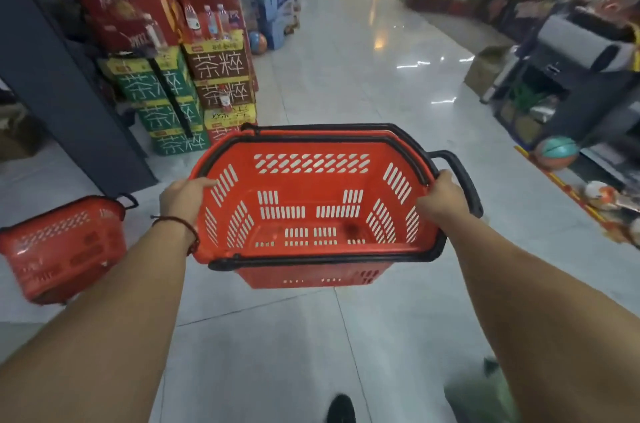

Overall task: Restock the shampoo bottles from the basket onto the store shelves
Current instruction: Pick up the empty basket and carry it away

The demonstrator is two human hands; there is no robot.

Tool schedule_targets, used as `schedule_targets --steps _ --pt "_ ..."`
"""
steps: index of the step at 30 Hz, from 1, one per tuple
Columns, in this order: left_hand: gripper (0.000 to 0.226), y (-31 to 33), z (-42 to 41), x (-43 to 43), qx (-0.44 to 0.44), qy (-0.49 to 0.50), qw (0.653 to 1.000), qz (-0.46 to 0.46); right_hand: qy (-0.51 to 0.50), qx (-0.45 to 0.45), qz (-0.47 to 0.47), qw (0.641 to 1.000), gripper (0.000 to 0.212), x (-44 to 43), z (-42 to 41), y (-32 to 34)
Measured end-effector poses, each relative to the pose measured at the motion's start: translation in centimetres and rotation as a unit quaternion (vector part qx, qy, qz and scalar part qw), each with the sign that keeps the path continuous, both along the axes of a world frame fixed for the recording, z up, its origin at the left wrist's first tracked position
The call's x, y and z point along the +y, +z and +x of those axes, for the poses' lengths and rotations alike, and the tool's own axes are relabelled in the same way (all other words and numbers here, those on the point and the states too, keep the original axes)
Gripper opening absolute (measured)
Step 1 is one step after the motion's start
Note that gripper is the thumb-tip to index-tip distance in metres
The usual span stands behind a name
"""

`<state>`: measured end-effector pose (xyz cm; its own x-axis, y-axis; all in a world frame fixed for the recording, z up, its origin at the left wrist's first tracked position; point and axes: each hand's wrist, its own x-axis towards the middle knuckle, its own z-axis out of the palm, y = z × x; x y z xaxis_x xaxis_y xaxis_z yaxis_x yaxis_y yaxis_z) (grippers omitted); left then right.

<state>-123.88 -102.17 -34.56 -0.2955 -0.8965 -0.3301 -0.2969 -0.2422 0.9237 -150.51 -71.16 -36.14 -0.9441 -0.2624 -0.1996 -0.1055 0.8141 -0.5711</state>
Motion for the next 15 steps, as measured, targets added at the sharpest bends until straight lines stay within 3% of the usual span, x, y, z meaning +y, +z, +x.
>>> schedule_targets --steps 2,9,12,15 --pt "0.033 0.5 -4.5 -4.9 -0.014 0.012 1.000 -0.021 0.007 0.005 0.002 1.000 0.051 -5.1 -5.6 1.1" --pt "0.028 -2.9 -23.3 -25.2 0.060 0.030 0.998 0.017 0.030 0.010 -0.024 0.999 0.049 -25.1 -25.5 0.2" --pt "0.036 -7.1 -32.8 -36.1 0.073 0.006 0.997 0.033 0.015 0.007 -0.021 1.000 0.050 -33.7 -35.0 -2.3" --pt "0.061 -8.5 -41.9 -45.8 0.058 -0.044 0.991 0.109 0.009 0.000 -0.009 1.000 0.051 -41.5 -44.2 -3.3"
